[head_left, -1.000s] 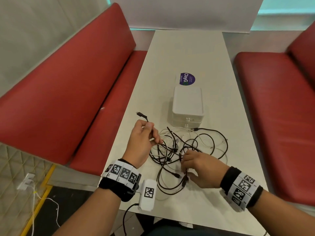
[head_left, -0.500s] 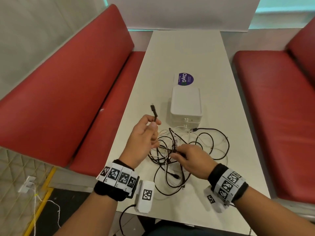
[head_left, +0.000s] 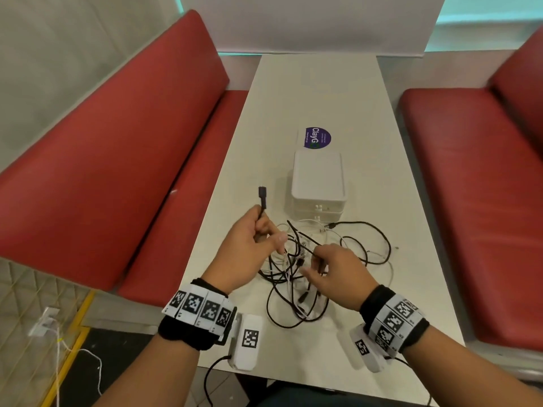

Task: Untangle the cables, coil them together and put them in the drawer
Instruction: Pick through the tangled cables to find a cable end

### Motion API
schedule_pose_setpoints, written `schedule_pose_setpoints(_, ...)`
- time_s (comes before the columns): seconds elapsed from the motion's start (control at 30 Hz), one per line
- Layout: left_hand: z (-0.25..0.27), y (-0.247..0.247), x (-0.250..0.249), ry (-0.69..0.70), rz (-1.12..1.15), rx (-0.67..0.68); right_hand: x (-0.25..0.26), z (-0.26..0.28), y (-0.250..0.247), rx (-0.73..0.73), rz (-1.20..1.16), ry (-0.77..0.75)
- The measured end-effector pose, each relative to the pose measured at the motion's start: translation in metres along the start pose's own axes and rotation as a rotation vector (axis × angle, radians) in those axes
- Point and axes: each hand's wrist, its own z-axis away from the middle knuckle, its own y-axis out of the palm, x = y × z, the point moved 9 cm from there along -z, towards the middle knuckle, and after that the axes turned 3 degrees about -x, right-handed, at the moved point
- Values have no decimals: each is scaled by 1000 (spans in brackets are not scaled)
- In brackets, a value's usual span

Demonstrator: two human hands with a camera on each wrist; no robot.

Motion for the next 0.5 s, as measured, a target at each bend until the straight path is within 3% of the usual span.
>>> schedule_pose_setpoints(0.13,2,-6,11,-31,80,-69,-2,-1,0,63,-74,16)
schedule_pose_setpoints(0.27,6,-26,38,-85,-103,-211,8,-5,-39,-186,-177,-73)
schedule_pose_setpoints(0.37,9,-45,35,-51,-149,-340,11,3,-55,-284,-204,-172)
schedule_pose_setpoints(0.5,9,-59,35,-64,-228,-364,-5,23,-73,-490,-249,-189)
